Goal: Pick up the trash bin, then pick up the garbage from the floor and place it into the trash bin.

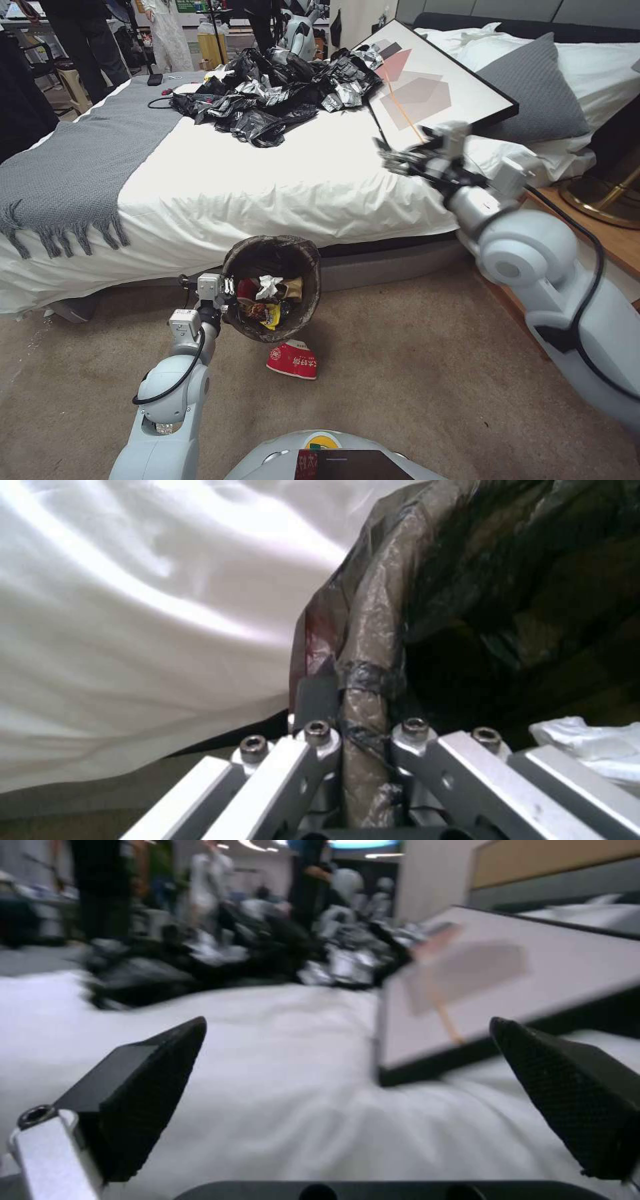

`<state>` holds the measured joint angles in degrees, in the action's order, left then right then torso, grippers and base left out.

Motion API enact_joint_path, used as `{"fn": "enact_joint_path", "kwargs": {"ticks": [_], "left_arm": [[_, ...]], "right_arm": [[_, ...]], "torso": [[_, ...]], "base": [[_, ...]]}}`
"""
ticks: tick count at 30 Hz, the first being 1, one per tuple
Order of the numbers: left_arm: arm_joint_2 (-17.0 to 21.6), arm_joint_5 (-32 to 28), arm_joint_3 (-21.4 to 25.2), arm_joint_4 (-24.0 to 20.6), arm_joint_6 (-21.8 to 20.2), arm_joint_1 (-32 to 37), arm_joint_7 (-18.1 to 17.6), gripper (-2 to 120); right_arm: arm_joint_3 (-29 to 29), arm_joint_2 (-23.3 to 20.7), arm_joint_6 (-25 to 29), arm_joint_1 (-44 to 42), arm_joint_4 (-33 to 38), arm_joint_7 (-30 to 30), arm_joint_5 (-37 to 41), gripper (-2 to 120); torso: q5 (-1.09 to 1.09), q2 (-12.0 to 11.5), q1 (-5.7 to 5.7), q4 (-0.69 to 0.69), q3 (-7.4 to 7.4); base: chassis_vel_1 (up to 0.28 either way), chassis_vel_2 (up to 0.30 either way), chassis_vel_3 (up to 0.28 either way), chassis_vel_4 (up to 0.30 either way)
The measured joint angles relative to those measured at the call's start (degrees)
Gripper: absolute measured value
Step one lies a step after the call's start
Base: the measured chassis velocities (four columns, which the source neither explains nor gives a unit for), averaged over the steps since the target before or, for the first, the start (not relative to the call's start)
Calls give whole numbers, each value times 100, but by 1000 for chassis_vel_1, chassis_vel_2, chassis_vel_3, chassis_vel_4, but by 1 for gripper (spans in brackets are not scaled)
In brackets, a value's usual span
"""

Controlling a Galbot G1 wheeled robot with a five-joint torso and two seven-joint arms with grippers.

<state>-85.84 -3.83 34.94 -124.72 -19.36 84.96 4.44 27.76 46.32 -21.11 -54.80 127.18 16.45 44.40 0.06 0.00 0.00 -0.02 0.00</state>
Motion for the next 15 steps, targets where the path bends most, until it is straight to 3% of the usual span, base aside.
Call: {"fn": "enact_joint_path", "kwargs": {"ticks": [2, 4, 5, 7, 8, 11, 15], "left_arm": [[5, -13, -3, 1, 7, 4, -12, 2], [8, -13, -6, 4, 9, 3, -13, 2], [8, -9, -16, 14, 16, 3, -16, 2], [8, -9, -33, 15, 17, 6, -15, 2], [8, -9, -33, 15, 17, 6, -15, 2], [10, -7, -38, 0, 13, 34, -11, 2], [28, -42, -42, -36, -22, 64, -11, 2]], "right_arm": [[614, 395, 451, -1143, -99, -353, -1198, 100], [748, 559, 636, -1483, -161, -482, -1573, 100], [925, 931, 1021, -2100, -297, -671, -2242, 100], [989, 1636, 1443, -2775, -465, -797, -2823, 100], [989, 1636, 1443, -2775, -465, -797, -2823, 100], [923, 2524, 1892, -3194, -812, -889, -3383, 100], [802, 2732, 2007, -3238, -994, -897, -3503, 100]], "torso": [[-6, 0, -1, -1, -1], [-8, 0, 0, -1, 0], [-1, 0, 0, -1, 0], [-11, 0, 0, 1, 0], [-11, 0, 0, 1, 0], [-7, 0, -1, 2, 0], [-7, 0, -1, 3, 0]], "base": [[0, 0, 0, 0], [0, 0, 0, 0], [0, 0, 0, 0], [0, 0, 0, 0], [0, 0, 0, 0], [0, 0, 0, 0], [0, 0, 0, 0]]}}
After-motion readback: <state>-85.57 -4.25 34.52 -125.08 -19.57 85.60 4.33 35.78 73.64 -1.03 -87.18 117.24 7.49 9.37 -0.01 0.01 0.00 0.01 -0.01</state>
